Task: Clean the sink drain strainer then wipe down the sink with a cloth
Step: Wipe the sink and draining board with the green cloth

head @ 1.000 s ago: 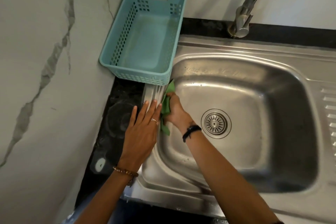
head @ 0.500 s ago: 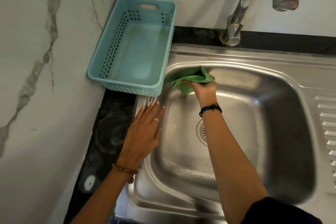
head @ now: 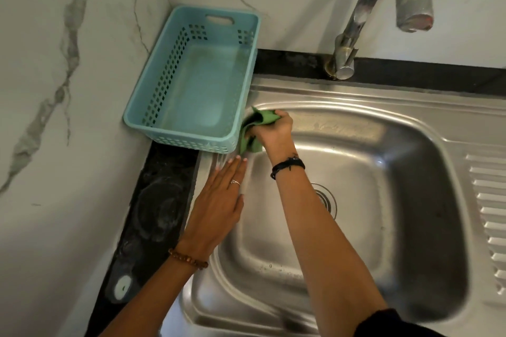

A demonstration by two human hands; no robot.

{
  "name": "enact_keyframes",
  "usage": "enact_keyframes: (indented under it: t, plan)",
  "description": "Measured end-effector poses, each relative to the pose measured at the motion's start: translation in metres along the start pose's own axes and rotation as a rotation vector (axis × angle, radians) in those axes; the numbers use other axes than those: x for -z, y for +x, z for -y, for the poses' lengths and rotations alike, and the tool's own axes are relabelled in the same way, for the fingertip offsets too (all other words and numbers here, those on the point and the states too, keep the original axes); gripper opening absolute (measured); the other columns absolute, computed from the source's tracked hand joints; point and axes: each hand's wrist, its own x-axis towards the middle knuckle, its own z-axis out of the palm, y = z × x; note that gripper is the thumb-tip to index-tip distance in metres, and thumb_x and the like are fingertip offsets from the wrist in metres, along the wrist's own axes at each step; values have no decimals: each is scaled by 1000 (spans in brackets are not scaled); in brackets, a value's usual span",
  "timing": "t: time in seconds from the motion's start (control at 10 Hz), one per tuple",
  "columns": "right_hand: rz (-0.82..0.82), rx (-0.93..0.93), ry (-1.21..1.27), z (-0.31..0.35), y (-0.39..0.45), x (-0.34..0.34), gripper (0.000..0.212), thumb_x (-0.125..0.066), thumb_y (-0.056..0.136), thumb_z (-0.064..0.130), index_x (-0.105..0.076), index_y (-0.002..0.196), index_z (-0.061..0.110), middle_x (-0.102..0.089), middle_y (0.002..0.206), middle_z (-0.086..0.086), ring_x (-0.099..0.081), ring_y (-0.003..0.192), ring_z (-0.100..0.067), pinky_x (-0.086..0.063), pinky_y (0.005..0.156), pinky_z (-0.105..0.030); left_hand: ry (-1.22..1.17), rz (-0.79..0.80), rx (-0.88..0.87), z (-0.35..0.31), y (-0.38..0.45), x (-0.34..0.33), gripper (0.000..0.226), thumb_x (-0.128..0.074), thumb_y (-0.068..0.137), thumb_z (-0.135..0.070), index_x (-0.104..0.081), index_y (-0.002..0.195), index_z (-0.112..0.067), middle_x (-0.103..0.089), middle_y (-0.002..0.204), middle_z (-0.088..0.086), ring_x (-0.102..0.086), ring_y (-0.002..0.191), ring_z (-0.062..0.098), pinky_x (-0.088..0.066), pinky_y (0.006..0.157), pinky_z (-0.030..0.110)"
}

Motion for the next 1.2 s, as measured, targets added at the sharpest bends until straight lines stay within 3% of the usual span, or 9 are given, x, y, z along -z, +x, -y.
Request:
enact_keyframes:
  t: [0.1,0.3,0.5,0.6,0.7,0.8,0.9,1.1,1.2]
  plan:
    - [40,27,190,35,5,15,44,-31,94,19,-42,135,10,-36,146,-17,-32,137,-31,-17,119,-45,-65,22,-64,-15,20,-6,66,-47,90,-12,-12,146,-13,-15,156,3,-8,143,11,0,114,24]
    - [31,312,333,116,-19,50,31,-25,99,12,-55,97,5,-53,112,-20,-50,111,-35,-24,114,-46,-52,-16,-76,-28,87,-17,76,-47,89,-13,2,147,-13,2,158,5,4,145,14,7,113,23]
    - [-63,406,59,167,-38,109,20,-63,80,10,-66,96,-2,-71,100,-23,-69,89,-34,-52,91,-52,-7,-49,5,-27,129,-14,81,-53,88,-22,2,147,-12,3,158,8,3,146,20,1,117,32]
    - [-108,548,371,172,-37,108,37,-28,96,17,-58,114,3,-43,141,-26,-38,131,-41,-19,114,-60,-14,3,81,-20,135,-14,82,-52,89,-25,4,147,-10,5,158,10,5,146,21,5,117,33]
    - [-84,612,399,145,-26,77,22,-31,81,15,-53,82,12,-56,106,-19,-51,110,-27,-12,118,-51,-5,7,95,-18,134,-18,82,-52,89,-23,5,147,-10,7,158,9,7,146,20,7,116,33]
    - [29,514,289,92,-24,40,13,-35,73,15,-48,78,17,-48,85,-7,-47,79,-20,-29,107,-38,-2,-3,94,-17,135,-21,85,-53,86,-19,6,147,-11,8,158,8,8,145,19,9,115,33]
    - [-85,444,-114,39,-28,25,21,-31,95,18,-51,99,14,-52,108,-13,-50,110,-28,-29,114,-40,-7,-11,99,-16,136,-24,88,-55,84,-16,6,147,-12,10,158,8,10,145,19,11,113,32]
    - [-228,352,-575,81,-10,64,60,-77,73,23,-51,123,2,-61,122,-16,-61,108,-29,-50,96,-40,56,-7,102,-15,137,-29,91,-56,79,-17,4,147,-12,8,158,8,7,146,20,7,115,36]
    - [-215,339,18,144,-37,95,29,-60,88,18,-55,107,-4,-58,120,-18,-59,106,-34,-54,89,-39,49,-7,101,-14,136,-30,93,-57,79,-15,6,147,-14,10,158,8,9,145,20,9,114,35]
